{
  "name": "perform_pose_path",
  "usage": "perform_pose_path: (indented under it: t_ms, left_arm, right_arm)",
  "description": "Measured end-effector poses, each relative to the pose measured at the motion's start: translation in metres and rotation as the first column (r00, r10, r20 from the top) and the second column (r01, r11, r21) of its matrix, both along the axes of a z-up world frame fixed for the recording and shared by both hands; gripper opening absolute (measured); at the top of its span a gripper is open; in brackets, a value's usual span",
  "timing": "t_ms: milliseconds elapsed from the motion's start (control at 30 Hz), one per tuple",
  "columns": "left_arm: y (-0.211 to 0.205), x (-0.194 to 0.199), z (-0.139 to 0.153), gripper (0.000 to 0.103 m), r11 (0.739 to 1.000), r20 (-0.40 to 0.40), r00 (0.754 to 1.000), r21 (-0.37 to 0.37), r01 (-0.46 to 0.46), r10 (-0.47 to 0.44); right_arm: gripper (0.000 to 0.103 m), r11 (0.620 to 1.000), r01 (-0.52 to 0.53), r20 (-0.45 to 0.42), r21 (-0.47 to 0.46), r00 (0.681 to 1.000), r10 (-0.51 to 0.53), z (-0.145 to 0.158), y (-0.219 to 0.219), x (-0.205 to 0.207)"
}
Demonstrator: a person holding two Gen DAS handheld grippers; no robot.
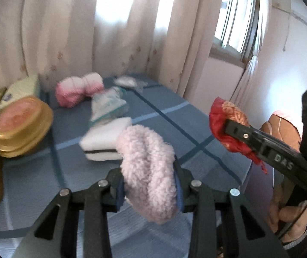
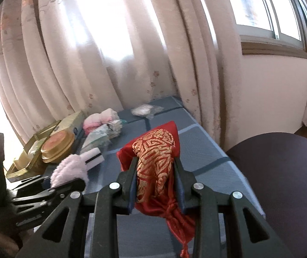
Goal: Organize soft objects
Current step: 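Grasp the red-and-gold pouch with the right tool while the left tool grasps the pink fluffy puff, then carry the pink puff and red pouch over the gold tin tray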
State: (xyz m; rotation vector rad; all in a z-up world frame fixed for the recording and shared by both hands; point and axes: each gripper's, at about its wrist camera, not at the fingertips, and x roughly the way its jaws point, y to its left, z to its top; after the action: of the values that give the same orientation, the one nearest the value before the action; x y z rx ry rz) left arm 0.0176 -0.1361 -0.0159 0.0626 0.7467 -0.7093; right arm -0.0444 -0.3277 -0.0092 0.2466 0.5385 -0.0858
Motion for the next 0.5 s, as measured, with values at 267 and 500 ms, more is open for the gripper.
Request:
perform_pose_path:
  t_ms: [267,500]
  left_arm:
    - [0.038,0.003,0.006,0.035,0.997,0.037,0.998,-0.060,-0.050,0.052]
    - [0.072,0.012,0.012,0.035,0.981,0.086,0.977,-0.029,-0.191,0.193]
  right_arm:
    - [0.032,0.998,-0.045,0.011,-0.035,0.999,0.046,0.006,0.037,0.004]
    - [0.032,0.992,-0.123,0.049,-0.040,0.991,0.125,0.015,0.079,0.018]
